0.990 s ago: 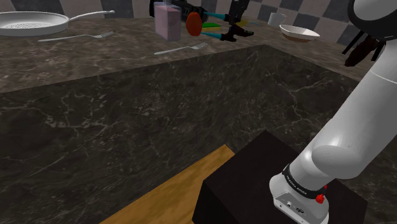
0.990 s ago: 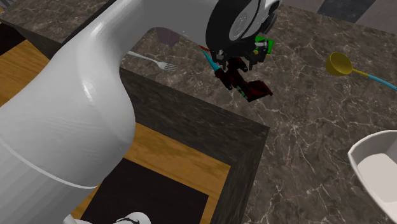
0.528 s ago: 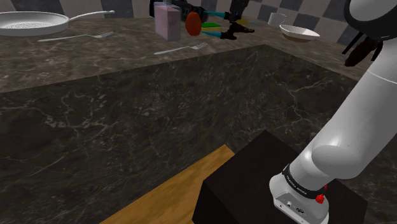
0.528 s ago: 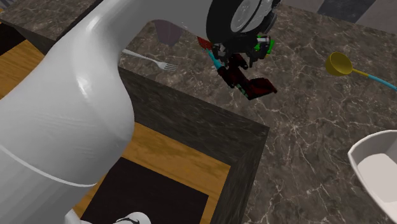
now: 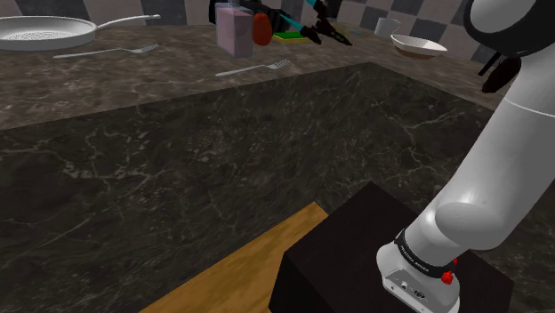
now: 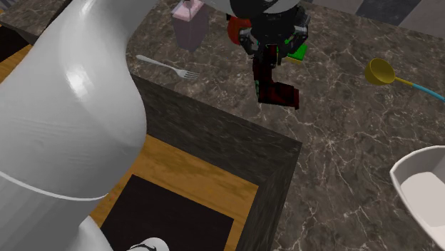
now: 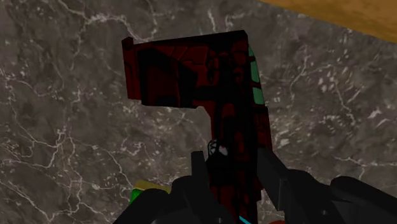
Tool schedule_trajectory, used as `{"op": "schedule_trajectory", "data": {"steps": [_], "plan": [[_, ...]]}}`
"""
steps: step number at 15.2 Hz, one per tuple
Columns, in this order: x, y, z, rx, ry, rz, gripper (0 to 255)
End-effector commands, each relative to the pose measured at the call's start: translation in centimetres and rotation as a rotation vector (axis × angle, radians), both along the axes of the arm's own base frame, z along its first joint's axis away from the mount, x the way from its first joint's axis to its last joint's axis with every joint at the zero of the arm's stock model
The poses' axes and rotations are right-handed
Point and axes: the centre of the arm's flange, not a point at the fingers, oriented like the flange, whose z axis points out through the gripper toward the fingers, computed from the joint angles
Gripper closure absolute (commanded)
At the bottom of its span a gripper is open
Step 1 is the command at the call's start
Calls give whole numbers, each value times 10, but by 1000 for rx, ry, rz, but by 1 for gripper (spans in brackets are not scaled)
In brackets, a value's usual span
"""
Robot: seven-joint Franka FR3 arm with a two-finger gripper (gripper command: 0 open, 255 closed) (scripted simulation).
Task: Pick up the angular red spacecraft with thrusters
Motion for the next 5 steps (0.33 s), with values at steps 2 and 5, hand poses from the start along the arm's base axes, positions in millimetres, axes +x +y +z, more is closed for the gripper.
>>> {"op": "schedule_trajectory", "data": {"steps": [2, 5], "plan": [[-1, -1, 17, 0, 0, 0, 255], [-1, -1, 23, 0, 0, 0, 255]]}}
